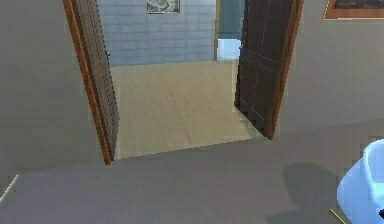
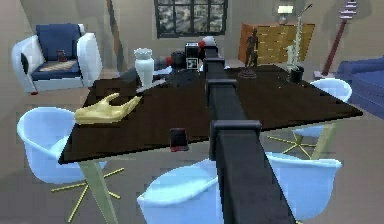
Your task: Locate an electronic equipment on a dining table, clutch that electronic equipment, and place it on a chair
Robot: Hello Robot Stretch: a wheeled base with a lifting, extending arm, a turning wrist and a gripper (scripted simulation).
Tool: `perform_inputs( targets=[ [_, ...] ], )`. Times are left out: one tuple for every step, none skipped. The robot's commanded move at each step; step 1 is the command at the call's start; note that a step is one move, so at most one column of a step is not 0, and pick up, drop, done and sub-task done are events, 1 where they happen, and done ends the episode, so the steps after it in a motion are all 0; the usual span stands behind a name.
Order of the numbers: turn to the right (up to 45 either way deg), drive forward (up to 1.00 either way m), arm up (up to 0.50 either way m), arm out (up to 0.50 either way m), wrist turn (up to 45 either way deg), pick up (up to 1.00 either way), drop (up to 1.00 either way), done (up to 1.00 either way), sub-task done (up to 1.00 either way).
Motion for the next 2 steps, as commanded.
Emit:
perform_inputs(
  targets=[
    [0.0, 0.00, 0.00, 0.00, 18.0, 0.00, 0.00, 0.00, 0.00],
    [0.0, 0.00, -0.32, 0.00, 0.0, 0.00, 0.00, 0.00, 0.00]
  ],
)
